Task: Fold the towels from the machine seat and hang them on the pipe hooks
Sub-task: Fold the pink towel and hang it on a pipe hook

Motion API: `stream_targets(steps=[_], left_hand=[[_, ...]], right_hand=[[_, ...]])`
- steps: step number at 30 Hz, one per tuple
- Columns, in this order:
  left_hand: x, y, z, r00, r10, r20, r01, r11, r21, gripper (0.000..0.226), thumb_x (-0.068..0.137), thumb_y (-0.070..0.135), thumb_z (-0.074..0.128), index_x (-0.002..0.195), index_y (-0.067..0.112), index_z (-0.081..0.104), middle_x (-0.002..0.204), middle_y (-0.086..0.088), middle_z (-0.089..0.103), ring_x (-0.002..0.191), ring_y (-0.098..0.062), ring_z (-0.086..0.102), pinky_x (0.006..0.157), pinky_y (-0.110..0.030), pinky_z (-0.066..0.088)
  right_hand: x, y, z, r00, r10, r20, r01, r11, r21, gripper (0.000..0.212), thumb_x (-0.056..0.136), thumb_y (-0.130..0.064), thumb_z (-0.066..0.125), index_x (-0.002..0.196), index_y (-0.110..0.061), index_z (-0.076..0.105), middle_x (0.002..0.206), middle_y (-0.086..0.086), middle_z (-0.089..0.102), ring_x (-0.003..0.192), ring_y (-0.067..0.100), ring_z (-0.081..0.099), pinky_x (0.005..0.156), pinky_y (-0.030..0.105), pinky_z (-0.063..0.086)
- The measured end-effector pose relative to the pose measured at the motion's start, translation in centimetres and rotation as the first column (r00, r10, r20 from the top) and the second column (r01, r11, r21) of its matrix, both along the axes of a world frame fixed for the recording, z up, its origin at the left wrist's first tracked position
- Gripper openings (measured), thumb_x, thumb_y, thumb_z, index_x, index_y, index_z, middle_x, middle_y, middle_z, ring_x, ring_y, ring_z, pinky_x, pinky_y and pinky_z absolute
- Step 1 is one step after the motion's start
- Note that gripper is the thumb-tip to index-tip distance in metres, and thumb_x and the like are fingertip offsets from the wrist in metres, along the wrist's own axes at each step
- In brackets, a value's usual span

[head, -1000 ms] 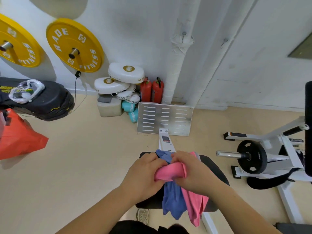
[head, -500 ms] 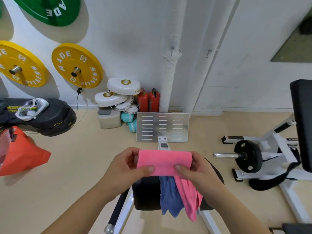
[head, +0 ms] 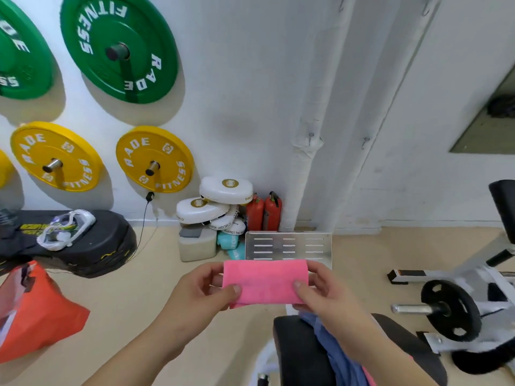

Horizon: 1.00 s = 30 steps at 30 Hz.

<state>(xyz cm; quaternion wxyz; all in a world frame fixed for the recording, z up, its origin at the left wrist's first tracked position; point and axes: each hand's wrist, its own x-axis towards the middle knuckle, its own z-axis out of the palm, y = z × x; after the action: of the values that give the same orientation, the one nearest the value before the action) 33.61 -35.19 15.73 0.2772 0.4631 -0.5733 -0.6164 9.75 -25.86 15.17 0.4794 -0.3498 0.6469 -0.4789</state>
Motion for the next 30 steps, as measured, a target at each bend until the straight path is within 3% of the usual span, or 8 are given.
stream_targets(steps=[4,6,11,14,17,20,23,30], left_hand=[[4.9,-8.8,1.2,0.996,-0.085,0.026,0.086,0.995,-0.057,0.029,0.087,0.009,0.077,0.113,0.022,0.073,0.095,-0.007,0.078,0.085,-0.029,0.073,0.086,-0.047,0.059],[6.8,-12.5,2.6,0.991,-0.127,0.035,0.13,0.989,-0.078,0.028,0.089,0.012,0.077,0.114,0.024,0.071,0.095,-0.005,0.078,0.085,-0.028,0.074,0.083,-0.043,0.06],[9.5,-19.3,6.8,0.984,-0.177,0.002,0.176,0.979,-0.107,0.026,0.09,0.014,0.075,0.114,0.023,0.07,0.097,-0.002,0.078,0.088,-0.025,0.076,0.084,-0.043,0.063],[9.0,-22.6,9.0,0.976,-0.218,-0.006,0.215,0.966,-0.147,0.025,0.089,0.013,0.076,0.112,0.024,0.071,0.096,-0.003,0.078,0.086,-0.022,0.076,0.079,-0.039,0.064],[6.4,-25.9,11.9,0.966,-0.26,-0.003,0.254,0.946,-0.203,0.022,0.086,0.015,0.079,0.105,0.024,0.073,0.094,-0.006,0.077,0.083,-0.021,0.076,0.065,-0.026,0.061],[2.5,-29.6,15.6,0.946,-0.322,0.016,0.313,0.905,-0.288,0.024,0.083,0.019,0.083,0.105,0.025,0.074,0.097,-0.006,0.076,0.082,-0.027,0.075,0.071,-0.028,0.063],[-1.9,-33.2,19.3,0.932,-0.363,0.011,0.345,0.873,-0.344,0.023,0.083,0.018,0.082,0.103,0.026,0.075,0.095,-0.007,0.074,0.077,-0.027,0.074,0.062,-0.018,0.057],[-13.5,-42.3,24.5,0.93,-0.366,-0.03,0.325,0.857,-0.399,0.023,0.084,0.027,0.081,0.106,0.032,0.075,0.098,-0.004,0.075,0.088,-0.025,0.076,0.085,-0.041,0.063]], right_hand=[[6.2,-7.4,1.6,0.986,-0.136,-0.094,0.13,0.99,-0.062,0.037,0.098,-0.016,0.067,0.126,-0.038,0.057,0.098,0.009,0.077,0.082,0.015,0.074,0.08,0.032,0.064],[8.7,-10.5,3.2,0.974,-0.18,-0.136,0.169,0.981,-0.091,0.039,0.097,-0.019,0.067,0.126,-0.043,0.057,0.094,0.015,0.076,0.076,0.018,0.068,0.08,0.04,0.061],[12.2,-16.1,8.6,0.943,-0.223,-0.246,0.189,0.97,-0.156,0.035,0.097,-0.023,0.067,0.119,-0.049,0.061,0.096,0.017,0.074,0.076,0.027,0.069,0.083,0.045,0.06],[11.9,-18.6,11.4,0.923,-0.255,-0.287,0.209,0.961,-0.181,0.032,0.096,-0.022,0.068,0.12,-0.043,0.062,0.101,0.006,0.072,0.082,0.032,0.072,0.076,0.036,0.064],[10.0,-20.8,13.9,0.91,-0.297,-0.289,0.249,0.949,-0.194,0.032,0.096,-0.023,0.068,0.121,-0.042,0.061,0.103,0.007,0.072,0.081,0.031,0.073,0.07,0.028,0.063],[6.8,-23.3,16.5,0.885,-0.349,-0.308,0.287,0.93,-0.23,0.029,0.097,-0.021,0.066,0.118,-0.04,0.06,0.101,0.008,0.072,0.081,0.034,0.074,0.074,0.04,0.065],[2.6,-26.3,19.4,0.862,-0.396,-0.317,0.319,0.909,-0.269,0.026,0.097,-0.02,0.066,0.115,-0.038,0.059,0.101,0.009,0.072,0.079,0.033,0.075,0.076,0.04,0.065],[-9.2,-35.1,25.7,0.834,-0.416,-0.362,0.293,0.891,-0.348,0.024,0.095,-0.021,0.069,0.111,-0.037,0.06,0.1,0.008,0.074,0.078,0.028,0.077,0.08,0.046,0.065]])
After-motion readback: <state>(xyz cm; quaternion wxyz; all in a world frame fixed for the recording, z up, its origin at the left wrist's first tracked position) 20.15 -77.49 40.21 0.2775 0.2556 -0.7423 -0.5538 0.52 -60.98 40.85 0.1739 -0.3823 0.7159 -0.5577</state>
